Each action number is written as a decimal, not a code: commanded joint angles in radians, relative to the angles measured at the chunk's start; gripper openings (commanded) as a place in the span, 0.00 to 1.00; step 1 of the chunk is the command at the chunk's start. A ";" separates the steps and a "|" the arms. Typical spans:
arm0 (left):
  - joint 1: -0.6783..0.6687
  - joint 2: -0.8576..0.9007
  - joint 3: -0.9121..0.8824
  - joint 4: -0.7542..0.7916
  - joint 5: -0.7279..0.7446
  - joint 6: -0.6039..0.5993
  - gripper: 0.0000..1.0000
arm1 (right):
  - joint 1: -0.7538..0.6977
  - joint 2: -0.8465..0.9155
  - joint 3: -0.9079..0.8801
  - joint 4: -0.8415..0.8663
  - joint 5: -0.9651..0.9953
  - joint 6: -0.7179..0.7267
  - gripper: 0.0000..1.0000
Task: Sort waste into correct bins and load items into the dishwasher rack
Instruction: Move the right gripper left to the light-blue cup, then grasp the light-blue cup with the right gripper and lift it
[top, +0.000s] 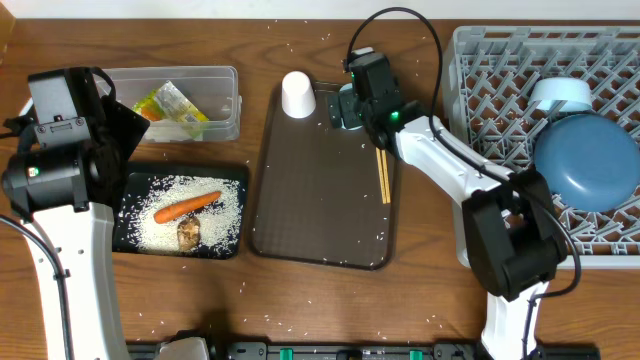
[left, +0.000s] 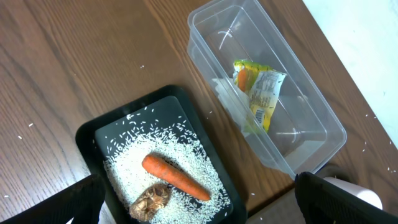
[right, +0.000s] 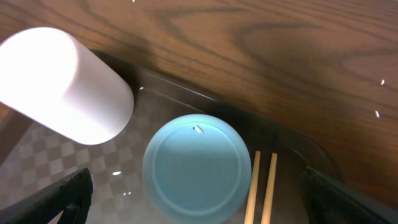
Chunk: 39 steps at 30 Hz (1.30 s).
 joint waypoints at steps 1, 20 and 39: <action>0.001 -0.002 0.008 -0.003 -0.016 -0.002 0.98 | 0.010 0.048 0.023 0.015 0.019 -0.014 0.99; 0.001 -0.002 0.008 -0.003 -0.016 -0.002 0.98 | 0.013 0.090 0.027 0.055 0.018 0.002 0.66; 0.001 -0.002 0.008 -0.003 -0.016 -0.002 0.98 | -0.074 -0.189 0.032 -0.060 0.056 0.035 0.52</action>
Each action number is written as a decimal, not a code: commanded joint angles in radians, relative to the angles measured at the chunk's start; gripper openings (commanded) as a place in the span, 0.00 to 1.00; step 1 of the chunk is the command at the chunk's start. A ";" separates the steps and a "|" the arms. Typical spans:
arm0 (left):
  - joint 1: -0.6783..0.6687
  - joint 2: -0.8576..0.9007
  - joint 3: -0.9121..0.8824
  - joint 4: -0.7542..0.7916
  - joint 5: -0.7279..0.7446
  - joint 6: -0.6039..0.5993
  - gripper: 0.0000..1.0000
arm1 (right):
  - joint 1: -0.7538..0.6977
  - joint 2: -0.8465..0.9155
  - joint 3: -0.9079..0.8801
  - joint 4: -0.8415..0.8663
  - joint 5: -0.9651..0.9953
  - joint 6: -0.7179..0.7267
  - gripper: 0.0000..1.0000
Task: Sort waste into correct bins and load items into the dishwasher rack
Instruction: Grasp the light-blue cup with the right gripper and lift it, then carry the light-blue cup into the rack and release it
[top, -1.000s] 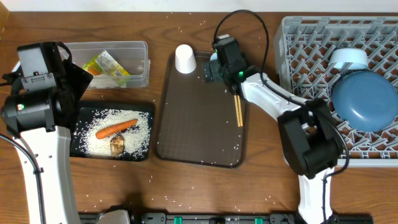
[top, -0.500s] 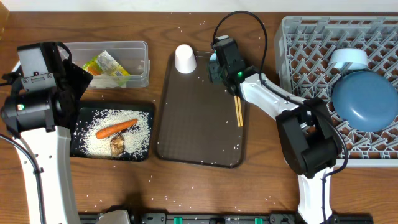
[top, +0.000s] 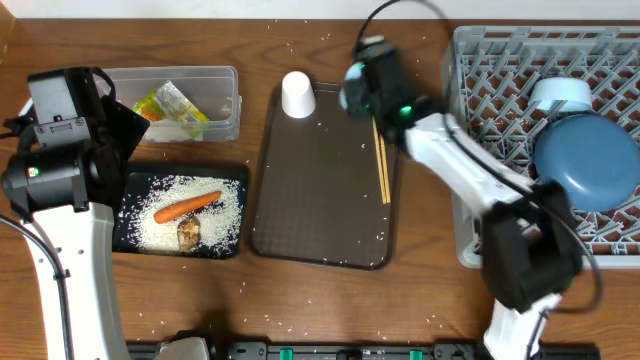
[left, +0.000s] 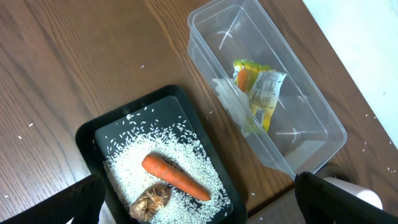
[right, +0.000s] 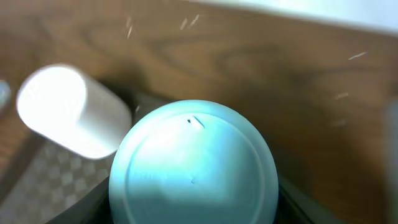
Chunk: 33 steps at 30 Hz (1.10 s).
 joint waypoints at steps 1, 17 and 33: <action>0.001 -0.002 0.008 -0.003 -0.016 -0.002 0.98 | -0.068 -0.125 0.026 -0.034 0.062 0.019 0.51; 0.001 -0.002 0.008 -0.003 -0.016 -0.002 0.98 | -0.743 -0.322 0.026 -0.177 0.102 -0.051 0.56; 0.001 -0.002 0.008 -0.003 -0.016 -0.002 0.98 | -1.100 -0.195 0.025 -0.157 -0.046 -0.152 0.64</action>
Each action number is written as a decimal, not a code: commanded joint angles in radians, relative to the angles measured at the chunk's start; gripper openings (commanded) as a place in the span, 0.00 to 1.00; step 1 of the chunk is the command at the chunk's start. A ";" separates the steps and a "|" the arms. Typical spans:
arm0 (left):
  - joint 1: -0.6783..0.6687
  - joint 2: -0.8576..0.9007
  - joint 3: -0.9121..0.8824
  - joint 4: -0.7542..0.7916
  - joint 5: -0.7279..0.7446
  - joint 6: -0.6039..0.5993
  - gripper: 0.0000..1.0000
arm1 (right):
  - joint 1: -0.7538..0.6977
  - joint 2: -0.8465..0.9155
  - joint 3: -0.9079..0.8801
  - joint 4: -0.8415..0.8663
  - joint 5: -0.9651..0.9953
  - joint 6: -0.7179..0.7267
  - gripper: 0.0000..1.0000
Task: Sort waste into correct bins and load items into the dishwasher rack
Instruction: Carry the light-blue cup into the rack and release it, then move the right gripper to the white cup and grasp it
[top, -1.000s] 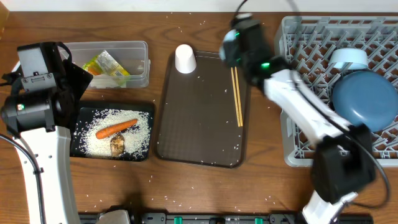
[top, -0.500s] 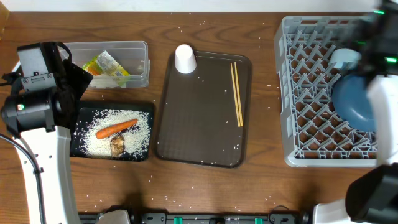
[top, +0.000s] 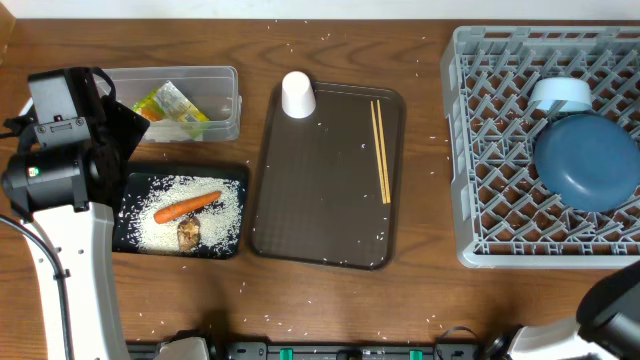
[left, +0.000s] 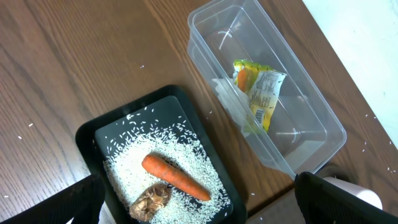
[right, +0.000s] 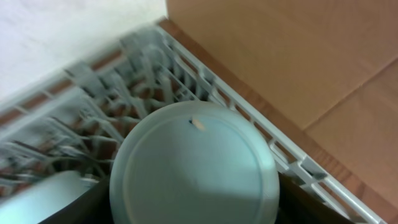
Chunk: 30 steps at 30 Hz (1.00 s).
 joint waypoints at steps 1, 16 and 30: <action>0.001 -0.002 0.008 -0.002 -0.016 -0.002 0.98 | -0.027 0.057 0.014 0.009 -0.025 -0.043 0.65; 0.001 -0.002 0.008 -0.002 -0.016 -0.002 0.98 | -0.020 0.027 0.015 0.010 -0.204 -0.019 0.84; 0.001 -0.002 0.008 -0.002 -0.016 -0.002 0.98 | 0.642 -0.070 0.015 0.079 -0.372 0.055 0.99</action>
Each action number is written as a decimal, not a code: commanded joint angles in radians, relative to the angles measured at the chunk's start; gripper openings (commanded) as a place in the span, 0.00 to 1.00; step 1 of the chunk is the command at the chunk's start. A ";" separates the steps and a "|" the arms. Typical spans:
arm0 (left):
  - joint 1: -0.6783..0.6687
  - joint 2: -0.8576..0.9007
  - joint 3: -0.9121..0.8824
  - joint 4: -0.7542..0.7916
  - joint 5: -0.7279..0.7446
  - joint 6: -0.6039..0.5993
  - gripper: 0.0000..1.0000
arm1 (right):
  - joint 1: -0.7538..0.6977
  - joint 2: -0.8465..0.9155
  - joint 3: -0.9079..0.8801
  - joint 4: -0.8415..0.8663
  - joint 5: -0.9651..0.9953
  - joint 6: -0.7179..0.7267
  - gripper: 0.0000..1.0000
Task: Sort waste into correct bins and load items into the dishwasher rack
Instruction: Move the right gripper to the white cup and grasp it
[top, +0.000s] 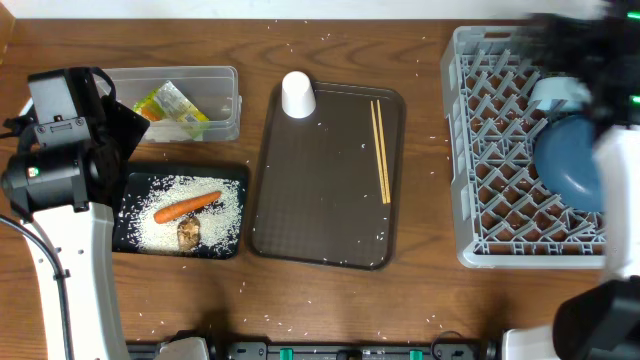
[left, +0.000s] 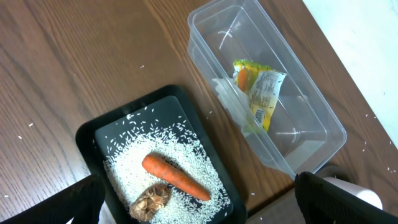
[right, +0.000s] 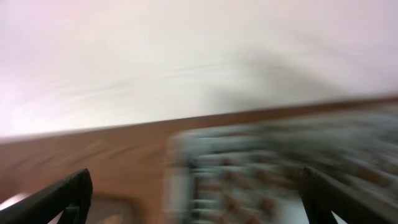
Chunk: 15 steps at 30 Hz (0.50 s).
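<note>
A white cup (top: 297, 95) and a pair of chopsticks (top: 381, 150) lie on the brown tray (top: 320, 220). The grey dishwasher rack (top: 490, 150) holds a dark blue bowl (top: 575, 165) and a pale bowl (top: 558, 93). My right gripper (right: 199, 202) is open and empty, a dark blur (top: 580, 40) over the rack's far edge. Its own view is smeared, showing rack and table. My left gripper (left: 199, 205) hangs open high above the carrot (left: 175, 177) and a brown scrap (left: 150, 202) on rice in the black tray (left: 93, 134).
A clear plastic container (left: 298, 99) behind the black tray holds a yellow-green wrapper (left: 259, 87). Rice grains are scattered over the wooden table (top: 420, 300). The rack fills the right side up to the table's edge.
My right gripper held the small light blue bowl over the rack's corner. Now it is open and empty, back in the overhead view above the rack. The left arm is unchanged.
My right gripper stood open around the small light blue bowl at the brown tray's far end. Then it was shut on the bowl above the tray, then held it over the rack. Now the bowl is out of the gripper; the tray keeps the cup and chopsticks.
</note>
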 joint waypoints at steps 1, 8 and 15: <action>0.001 -0.002 0.008 -0.003 -0.016 -0.002 0.98 | 0.202 0.043 0.003 0.021 0.065 -0.014 0.99; 0.001 -0.002 0.008 -0.003 -0.016 -0.002 0.98 | 0.552 0.211 0.005 0.215 0.229 -0.032 0.99; 0.001 -0.002 0.008 -0.003 -0.016 -0.002 0.98 | 0.686 0.419 0.100 0.273 0.307 -0.032 0.99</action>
